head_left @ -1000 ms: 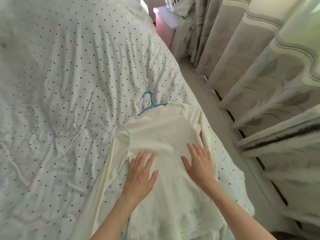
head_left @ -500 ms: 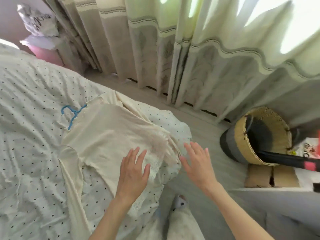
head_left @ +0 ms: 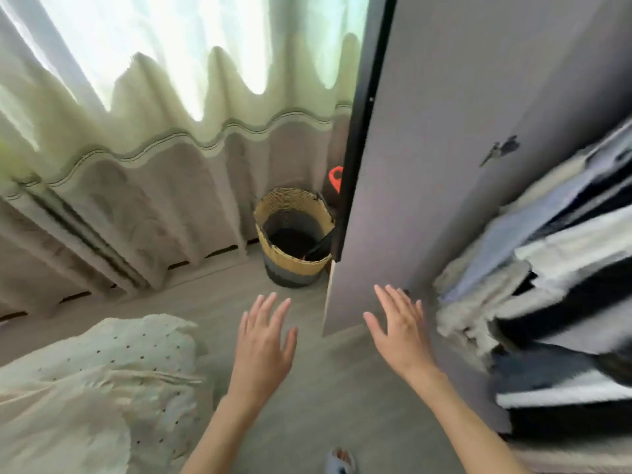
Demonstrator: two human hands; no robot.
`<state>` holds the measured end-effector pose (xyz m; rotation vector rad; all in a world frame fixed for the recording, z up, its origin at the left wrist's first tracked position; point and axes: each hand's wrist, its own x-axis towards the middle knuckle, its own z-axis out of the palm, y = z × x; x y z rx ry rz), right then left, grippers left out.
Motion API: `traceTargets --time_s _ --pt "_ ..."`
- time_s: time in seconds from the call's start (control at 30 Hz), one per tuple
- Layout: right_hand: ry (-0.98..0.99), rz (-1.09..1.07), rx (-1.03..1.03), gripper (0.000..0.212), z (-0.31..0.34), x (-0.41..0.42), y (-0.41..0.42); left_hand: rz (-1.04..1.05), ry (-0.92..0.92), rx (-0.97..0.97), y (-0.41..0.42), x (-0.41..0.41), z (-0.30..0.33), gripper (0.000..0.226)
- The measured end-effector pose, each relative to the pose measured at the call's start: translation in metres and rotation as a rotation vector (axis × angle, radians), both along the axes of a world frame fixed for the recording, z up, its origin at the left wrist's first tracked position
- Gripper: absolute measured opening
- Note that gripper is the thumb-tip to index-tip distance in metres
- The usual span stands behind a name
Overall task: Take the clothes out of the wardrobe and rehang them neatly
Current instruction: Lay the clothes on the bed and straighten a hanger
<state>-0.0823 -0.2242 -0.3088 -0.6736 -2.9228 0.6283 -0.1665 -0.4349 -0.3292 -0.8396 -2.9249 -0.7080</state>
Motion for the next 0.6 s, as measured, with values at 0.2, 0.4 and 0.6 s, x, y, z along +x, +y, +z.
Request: traceTargets --time_s 0.2,0.4,0.6 --pt "0.063 -0.233 0.047 0.061 0.016 0.048 0.093 -0.262 0.018 0.005 0.122 0.017 0.013 0.052" --pt "0.104 -0.403 0.084 0.071 0.033 0.079 0.157 -0.45 0.035 0.024 0.218 0.013 0.023 0.05" --pt "0.087 -0.502 0.189 0.054 0.047 0.086 0.226 -0.641 0.022 0.139 0.317 0.01 0.03 0.044"
